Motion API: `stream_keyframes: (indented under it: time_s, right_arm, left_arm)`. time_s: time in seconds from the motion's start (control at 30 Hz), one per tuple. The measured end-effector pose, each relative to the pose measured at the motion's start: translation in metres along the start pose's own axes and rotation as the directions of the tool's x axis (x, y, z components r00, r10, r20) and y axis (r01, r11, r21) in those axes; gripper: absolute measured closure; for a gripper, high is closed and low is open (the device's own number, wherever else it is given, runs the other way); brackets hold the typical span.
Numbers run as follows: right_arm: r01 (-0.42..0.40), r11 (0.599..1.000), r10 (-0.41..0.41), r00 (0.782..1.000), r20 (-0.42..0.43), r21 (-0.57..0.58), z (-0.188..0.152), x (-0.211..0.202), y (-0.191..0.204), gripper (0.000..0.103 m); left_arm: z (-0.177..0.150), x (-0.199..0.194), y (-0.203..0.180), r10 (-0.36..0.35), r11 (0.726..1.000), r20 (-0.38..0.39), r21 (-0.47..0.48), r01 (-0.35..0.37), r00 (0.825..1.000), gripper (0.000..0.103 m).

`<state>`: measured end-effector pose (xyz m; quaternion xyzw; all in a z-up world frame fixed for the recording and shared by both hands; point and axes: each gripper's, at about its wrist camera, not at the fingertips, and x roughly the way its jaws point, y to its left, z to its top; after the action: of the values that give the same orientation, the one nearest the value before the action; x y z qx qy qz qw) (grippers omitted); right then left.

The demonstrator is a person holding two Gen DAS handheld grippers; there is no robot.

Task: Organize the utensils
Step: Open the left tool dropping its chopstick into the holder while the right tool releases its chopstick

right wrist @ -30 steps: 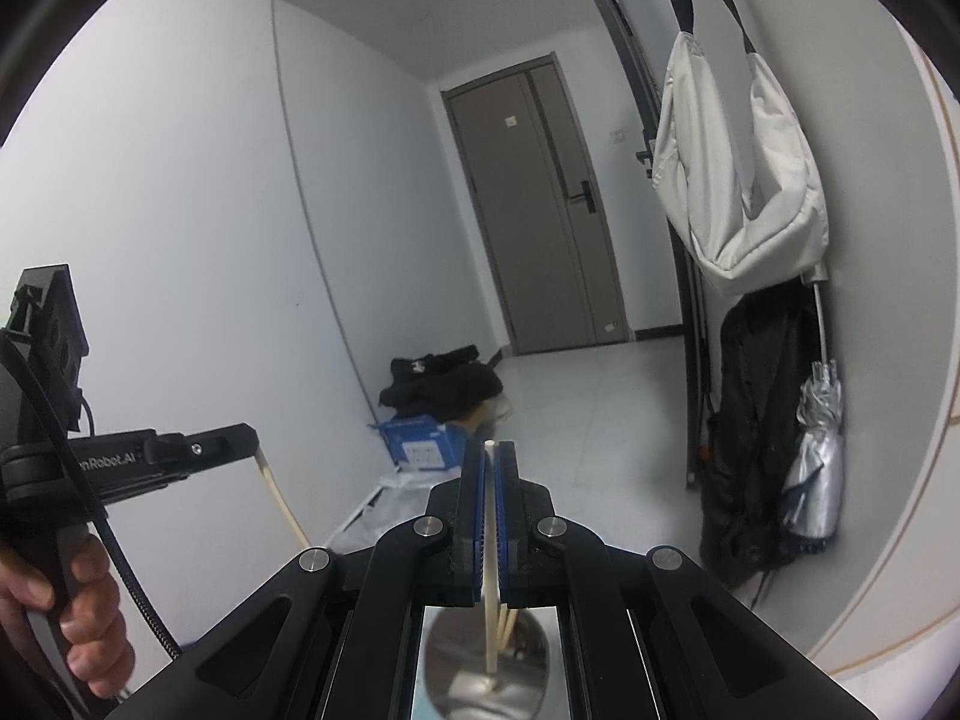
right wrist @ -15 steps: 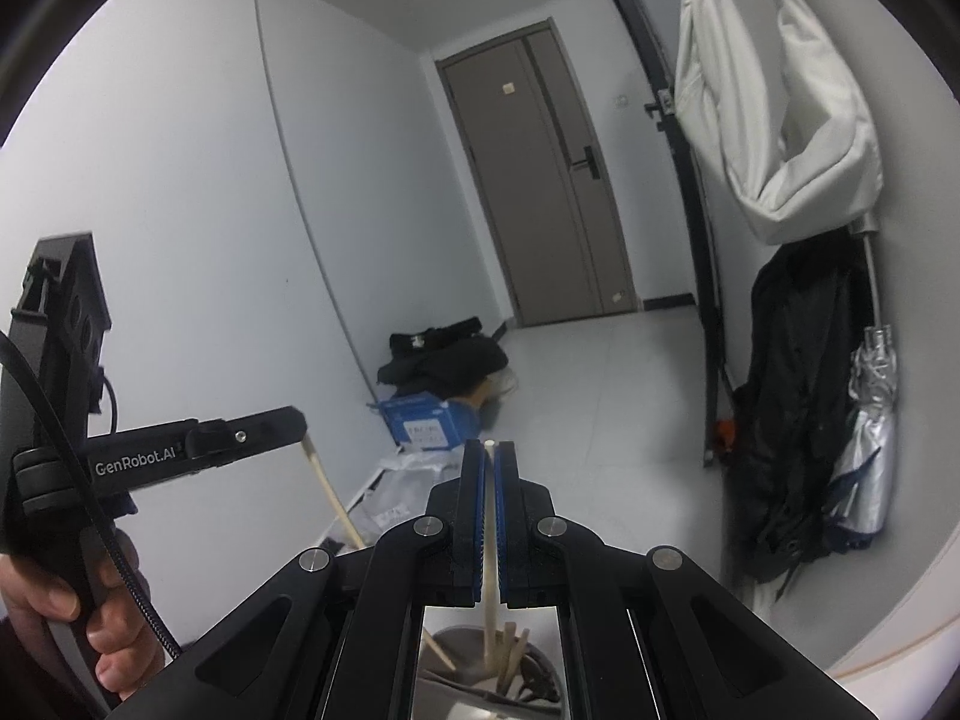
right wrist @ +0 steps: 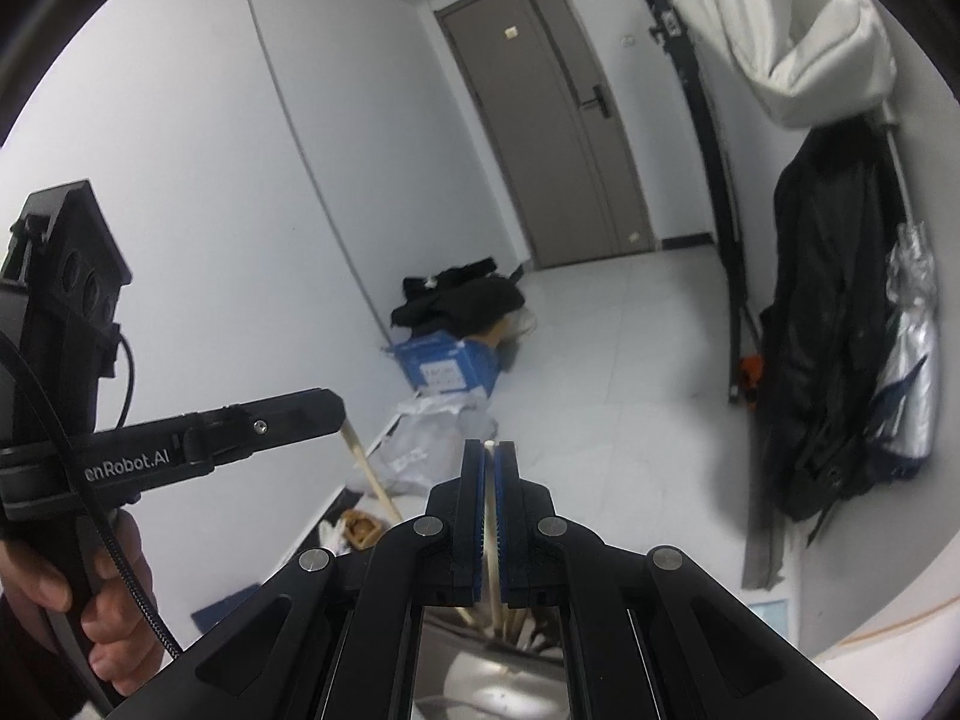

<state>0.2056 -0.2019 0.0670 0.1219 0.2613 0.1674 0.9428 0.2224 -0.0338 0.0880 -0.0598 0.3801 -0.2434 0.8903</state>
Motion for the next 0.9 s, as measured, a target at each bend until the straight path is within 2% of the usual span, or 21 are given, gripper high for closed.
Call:
stream_keyframes:
  time_s: [0.03, 0.1, 0.2, 0.27, 0.37, 0.43, 0.5, 0.6, 0.7, 0.9]
  right_arm:
    - [-0.007, 1.000, 0.007, 1.000, -0.007, 0.002, -0.002, 0.001, 0.000, 0.100]
    - [-0.017, 1.000, 0.018, 0.999, -0.033, 0.011, -0.006, 0.004, 0.000, 0.100]
    - [-0.024, 1.000, 0.024, 0.999, -0.034, 0.017, -0.008, 0.000, -0.002, 0.097]
    - [-0.029, 0.999, 0.030, 0.999, -0.031, 0.035, -0.009, -0.005, -0.006, 0.097]
    - [-0.008, 0.998, 0.009, 1.000, -0.023, 0.058, -0.010, -0.015, -0.010, 0.092]
    - [-0.003, 0.998, 0.004, 1.000, -0.019, 0.070, -0.013, -0.026, -0.014, 0.086]
    - [0.016, 0.997, -0.014, 1.000, -0.020, 0.071, -0.015, -0.036, -0.016, 0.077]
    - [0.020, 0.998, -0.019, 1.000, -0.008, 0.062, -0.020, -0.053, -0.012, 0.065]
    - [0.014, 0.999, -0.015, 1.000, 0.012, 0.052, -0.025, -0.072, -0.004, 0.063]
    - [0.007, 1.000, -0.008, 1.000, 0.026, 0.024, -0.046, -0.104, 0.012, 0.051]
  left_arm:
    - [-0.002, -0.001, 0.002, -0.021, 1.000, 0.004, -0.010, 0.021, 1.000, 0.100]
    - [-0.004, -0.003, 0.004, -0.009, 1.000, 0.002, -0.026, 0.009, 1.000, 0.098]
    - [-0.006, -0.006, 0.008, -0.005, 0.999, -0.004, -0.053, 0.005, 1.000, 0.087]
    - [-0.007, -0.011, 0.009, 0.021, 0.998, 0.008, -0.063, -0.020, 1.000, 0.064]
    - [-0.014, -0.025, 0.012, 0.073, 0.994, 0.055, -0.091, -0.068, 0.996, 0.046]
    - [-0.019, -0.034, 0.014, 0.117, 0.987, 0.069, -0.118, -0.108, 0.991, 0.039]
    - [-0.026, -0.042, 0.013, 0.153, 0.980, 0.078, -0.141, -0.141, 0.985, 0.037]
    - [-0.036, -0.053, 0.009, 0.210, 0.966, 0.093, -0.174, -0.192, 0.973, 0.026]
    - [-0.047, -0.064, 0.003, 0.241, 0.957, 0.120, -0.193, -0.215, 0.963, 0.020]
    - [-0.076, -0.083, -0.019, 0.300, 0.946, 0.165, -0.177, -0.270, 0.940, 0.008]
